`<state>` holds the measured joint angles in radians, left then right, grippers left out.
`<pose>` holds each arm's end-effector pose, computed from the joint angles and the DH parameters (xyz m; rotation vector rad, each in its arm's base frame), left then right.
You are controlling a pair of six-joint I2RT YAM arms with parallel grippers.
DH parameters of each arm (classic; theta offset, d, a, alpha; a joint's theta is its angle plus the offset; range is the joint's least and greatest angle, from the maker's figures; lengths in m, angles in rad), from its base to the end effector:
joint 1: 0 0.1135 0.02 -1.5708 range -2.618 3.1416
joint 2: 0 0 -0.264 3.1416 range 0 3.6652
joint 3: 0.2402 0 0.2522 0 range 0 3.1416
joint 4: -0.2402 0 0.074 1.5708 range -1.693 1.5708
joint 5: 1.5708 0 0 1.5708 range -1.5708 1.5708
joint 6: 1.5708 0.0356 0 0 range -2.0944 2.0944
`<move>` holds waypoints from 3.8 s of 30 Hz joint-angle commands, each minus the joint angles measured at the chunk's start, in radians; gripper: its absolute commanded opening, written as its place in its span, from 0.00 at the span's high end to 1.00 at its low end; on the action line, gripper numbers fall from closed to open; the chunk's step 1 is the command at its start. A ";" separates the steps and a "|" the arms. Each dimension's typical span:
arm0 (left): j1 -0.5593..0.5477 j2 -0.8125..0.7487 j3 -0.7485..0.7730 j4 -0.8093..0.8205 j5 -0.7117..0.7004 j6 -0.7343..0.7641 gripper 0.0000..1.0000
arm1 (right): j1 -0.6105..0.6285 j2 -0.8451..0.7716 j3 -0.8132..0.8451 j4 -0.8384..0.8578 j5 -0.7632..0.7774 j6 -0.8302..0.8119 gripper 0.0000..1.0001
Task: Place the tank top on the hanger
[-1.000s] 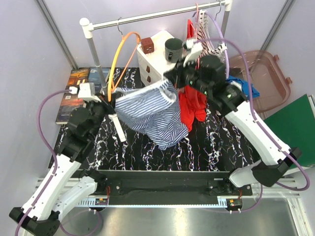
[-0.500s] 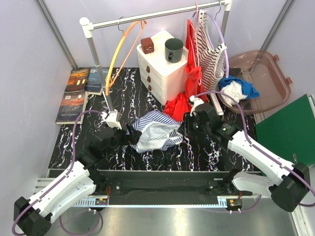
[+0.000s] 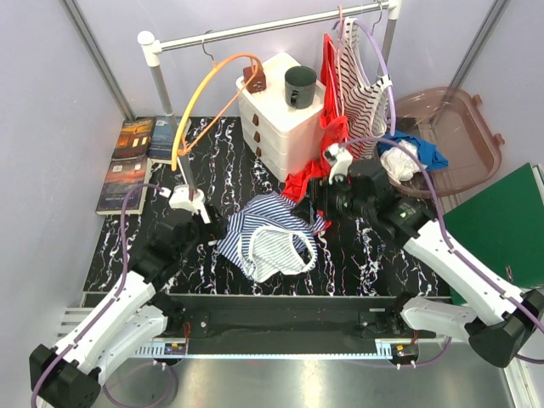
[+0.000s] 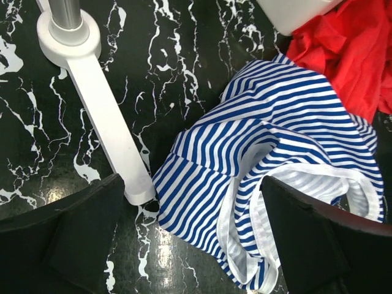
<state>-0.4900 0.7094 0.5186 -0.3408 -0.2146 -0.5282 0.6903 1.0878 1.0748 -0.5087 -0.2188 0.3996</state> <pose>0.1495 -0.0711 0.2428 -0.1702 2.1060 -0.3896 0.1781 0.1571 0.3499 -0.4571 2.1569 0.8667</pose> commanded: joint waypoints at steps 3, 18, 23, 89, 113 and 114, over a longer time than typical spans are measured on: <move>0.010 -0.096 0.003 -0.015 0.029 -0.006 0.01 | 0.020 0.102 0.296 0.073 -0.120 -0.015 0.23; 0.011 -0.123 -0.029 -0.076 0.009 -0.065 0.01 | 0.195 0.635 1.006 0.128 0.102 0.019 0.25; 0.011 -0.122 -0.037 -0.075 0.027 -0.072 0.01 | 0.250 0.785 1.181 0.127 0.245 0.024 0.26; 0.027 0.071 0.050 0.143 -0.019 0.002 0.01 | 0.304 0.969 1.631 -0.027 0.779 -0.370 1.00; 0.034 0.225 0.017 0.299 0.072 0.010 0.01 | 0.307 0.588 1.036 0.279 0.750 -0.390 1.00; 0.036 0.223 0.014 0.299 0.073 0.010 0.01 | 0.305 0.566 1.007 0.277 0.734 -0.383 1.00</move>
<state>-0.4587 0.9379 0.5537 -0.0998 -0.1600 -0.5270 0.9882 1.7603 2.1387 -0.3485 0.5365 0.0219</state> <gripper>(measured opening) 0.988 0.194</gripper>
